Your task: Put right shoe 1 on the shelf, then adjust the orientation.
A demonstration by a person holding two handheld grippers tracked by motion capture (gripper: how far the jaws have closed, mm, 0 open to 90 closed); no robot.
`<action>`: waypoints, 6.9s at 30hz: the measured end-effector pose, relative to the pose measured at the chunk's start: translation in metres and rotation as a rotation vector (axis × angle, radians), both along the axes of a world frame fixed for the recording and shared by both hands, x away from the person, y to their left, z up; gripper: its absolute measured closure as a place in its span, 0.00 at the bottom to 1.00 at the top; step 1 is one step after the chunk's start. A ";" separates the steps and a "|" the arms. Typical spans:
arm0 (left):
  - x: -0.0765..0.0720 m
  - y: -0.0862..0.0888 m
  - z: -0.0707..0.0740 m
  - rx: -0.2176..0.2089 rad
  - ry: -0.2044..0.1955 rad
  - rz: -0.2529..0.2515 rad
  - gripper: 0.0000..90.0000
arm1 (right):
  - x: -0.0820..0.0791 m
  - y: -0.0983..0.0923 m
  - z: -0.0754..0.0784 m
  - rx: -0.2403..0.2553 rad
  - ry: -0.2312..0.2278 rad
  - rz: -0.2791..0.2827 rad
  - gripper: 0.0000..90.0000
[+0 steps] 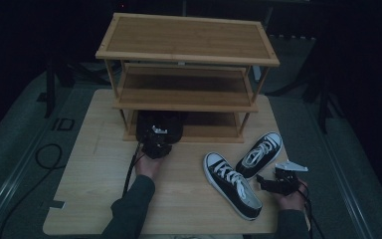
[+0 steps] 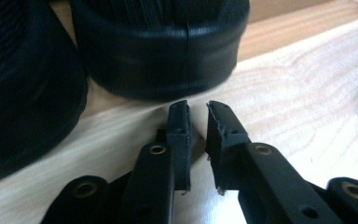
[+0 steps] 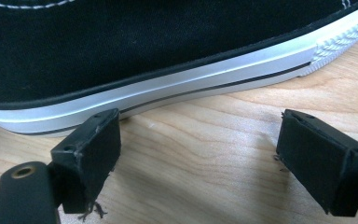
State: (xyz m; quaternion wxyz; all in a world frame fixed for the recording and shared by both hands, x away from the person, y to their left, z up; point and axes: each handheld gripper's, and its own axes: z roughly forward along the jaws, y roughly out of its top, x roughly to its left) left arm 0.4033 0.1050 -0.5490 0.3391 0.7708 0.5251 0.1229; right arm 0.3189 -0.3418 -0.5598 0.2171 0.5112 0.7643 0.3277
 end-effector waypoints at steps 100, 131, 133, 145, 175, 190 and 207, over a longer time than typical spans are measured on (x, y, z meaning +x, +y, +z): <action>-0.053 0.062 -0.013 0.087 -0.166 0.047 0.65 | -0.016 0.009 0.046 -0.056 0.093 0.247 0.62; -0.054 0.062 -0.012 0.089 -0.166 0.044 0.65 | -0.039 0.043 0.093 -0.027 0.094 0.461 0.65; -0.054 0.062 -0.012 0.089 -0.166 0.044 0.65 | -0.038 0.044 0.093 -0.026 0.096 0.467 0.65; -0.054 0.062 -0.012 0.089 -0.166 0.044 0.65 | -0.035 0.058 0.090 -0.042 0.119 0.500 0.65; -0.054 0.062 -0.012 0.088 -0.166 0.044 0.65 | -0.019 0.086 0.068 -0.190 0.223 0.495 0.92; -0.054 0.062 -0.012 0.088 -0.166 0.044 0.65 | -0.014 0.084 0.070 -0.143 0.215 0.501 0.98; -0.054 0.062 -0.012 0.088 -0.166 0.044 0.65 | -0.007 0.087 0.086 -0.082 0.208 0.522 0.98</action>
